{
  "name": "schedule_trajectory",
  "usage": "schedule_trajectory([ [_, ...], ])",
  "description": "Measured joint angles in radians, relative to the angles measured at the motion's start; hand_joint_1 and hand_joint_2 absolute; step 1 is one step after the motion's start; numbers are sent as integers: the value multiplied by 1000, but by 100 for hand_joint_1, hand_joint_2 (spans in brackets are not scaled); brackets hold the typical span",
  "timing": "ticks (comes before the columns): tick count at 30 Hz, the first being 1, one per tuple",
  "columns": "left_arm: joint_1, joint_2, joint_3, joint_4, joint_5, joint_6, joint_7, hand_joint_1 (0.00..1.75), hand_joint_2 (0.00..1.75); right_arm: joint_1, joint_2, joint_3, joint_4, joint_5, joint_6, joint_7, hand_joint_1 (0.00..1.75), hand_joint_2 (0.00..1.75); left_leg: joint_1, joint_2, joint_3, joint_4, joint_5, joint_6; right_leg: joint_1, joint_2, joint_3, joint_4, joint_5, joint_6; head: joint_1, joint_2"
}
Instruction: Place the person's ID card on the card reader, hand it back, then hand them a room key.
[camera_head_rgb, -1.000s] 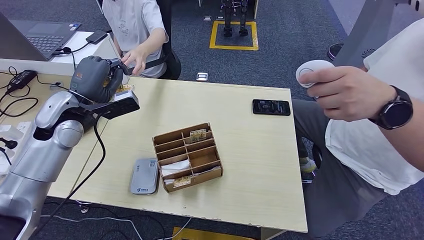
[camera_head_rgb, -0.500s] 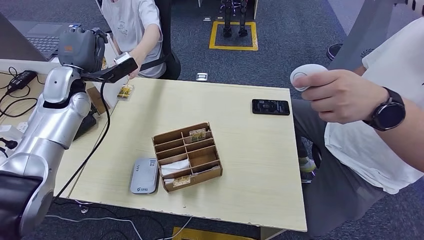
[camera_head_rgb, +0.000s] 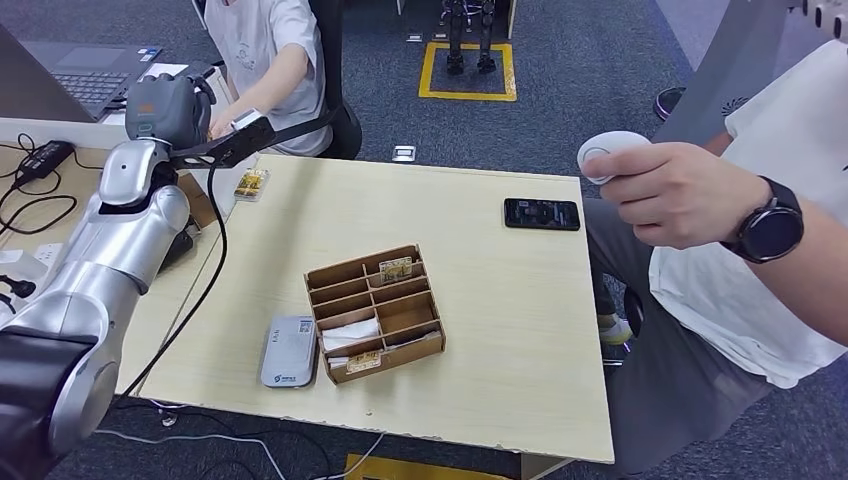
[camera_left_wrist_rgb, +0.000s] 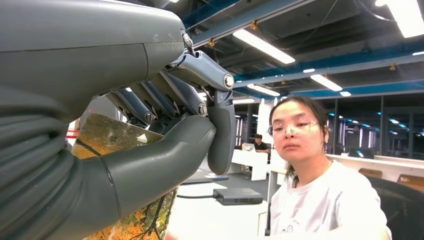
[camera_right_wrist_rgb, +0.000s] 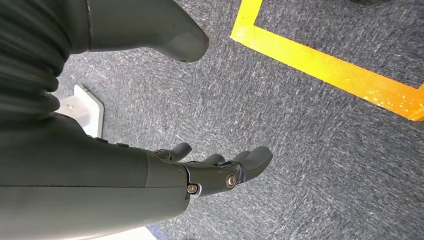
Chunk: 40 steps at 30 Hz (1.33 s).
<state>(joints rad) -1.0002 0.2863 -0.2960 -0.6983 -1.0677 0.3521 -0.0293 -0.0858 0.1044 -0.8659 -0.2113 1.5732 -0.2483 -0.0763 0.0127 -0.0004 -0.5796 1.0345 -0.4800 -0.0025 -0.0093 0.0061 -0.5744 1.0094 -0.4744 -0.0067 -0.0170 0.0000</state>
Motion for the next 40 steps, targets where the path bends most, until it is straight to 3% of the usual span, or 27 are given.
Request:
schedule_trajectory([
  [9, -5, -11, 6, 32, -2, 0, -3, 169, 175, 0, 0, 0, 0, 0, 0, -4, 0, 175, 0, 0, 0, 0, 0, 0, 0, 0, 0, 0, 0, 0, 0, 0],
  [13, -8, -15, 8, 41, 2, 1, -9, 2, 175, 0, 0, 0, 0, -1, 0, -1, 0, 175, 0, 0, 0, 0, 0, 0, 0, 0, 0, 0, 0, 0, 0, 0],
  [40, -9, 4, 76, 61, -3, 55, -39, 0, 175, 1, 0, 0, 0, -6, 1, 5, 0, 175, 0, 0, -1, 0, 0, 0, 0, 0, 0, 1, 0, 0, 0, 0],
])
